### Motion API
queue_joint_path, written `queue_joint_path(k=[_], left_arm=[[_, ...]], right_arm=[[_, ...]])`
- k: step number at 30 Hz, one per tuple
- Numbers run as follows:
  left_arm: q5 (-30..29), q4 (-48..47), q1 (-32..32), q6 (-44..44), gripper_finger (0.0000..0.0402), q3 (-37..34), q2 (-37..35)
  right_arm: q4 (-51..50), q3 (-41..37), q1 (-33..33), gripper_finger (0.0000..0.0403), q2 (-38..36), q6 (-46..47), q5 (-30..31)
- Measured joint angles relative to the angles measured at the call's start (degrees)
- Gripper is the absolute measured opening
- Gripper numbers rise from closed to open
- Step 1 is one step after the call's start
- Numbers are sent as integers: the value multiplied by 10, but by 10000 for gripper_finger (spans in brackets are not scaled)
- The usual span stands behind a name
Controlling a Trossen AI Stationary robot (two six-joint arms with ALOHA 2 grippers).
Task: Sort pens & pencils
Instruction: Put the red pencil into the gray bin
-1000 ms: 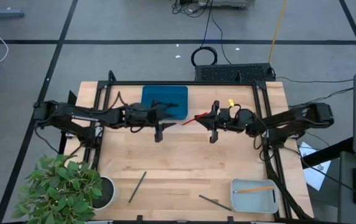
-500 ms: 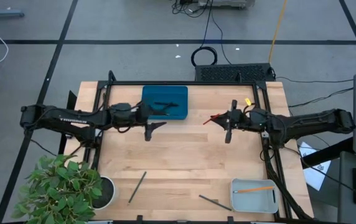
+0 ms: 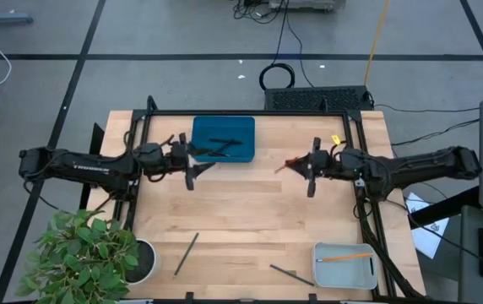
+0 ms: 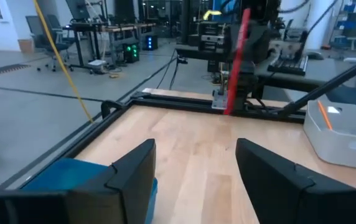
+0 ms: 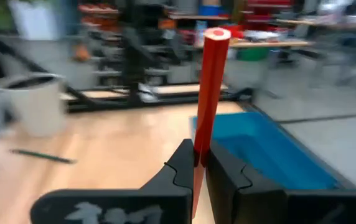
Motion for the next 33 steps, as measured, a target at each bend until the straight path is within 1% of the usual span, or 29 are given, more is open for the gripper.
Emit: queue_joint_path(k=[1,3,6,8,13,14,16,18,20,24,27,30,33], left_arm=[[0,-2,0,4,228,0,-2],[0,-1,0,12,227,0,-3],[0,-2,0,15,227,0,-3],[0,-2,0,15,228,0,-3],[0,-2,0,15,227,0,-3],[0,-2,0,15,227,0,-3],[0,-2,0,14,227,0,-3],[0,-4,0,13,228,0,-3],[0,-10,0,11,227,0,-3],[0,-15,0,12,227,0,-3],[0,-15,0,12,227,0,-3],[0,-15,0,11,227,0,-3],[0,-15,0,11,227,0,-3]], right_arm=[[-16,10,7,9,0,8,-18],[-101,50,28,9,-2,44,-42],[-275,134,77,9,10,103,-39],[-368,186,117,9,27,147,-41],[-605,325,226,9,71,306,-43],[-653,345,248,9,80,346,-46],[-714,371,290,9,96,428,-68],[-731,376,330,9,105,516,-92],[-725,370,369,9,114,604,-117],[-689,328,433,9,137,746,-131],[-603,276,464,9,156,800,-155],[-497,217,480,9,172,822,-170],[-437,168,488,9,189,848,-205]])
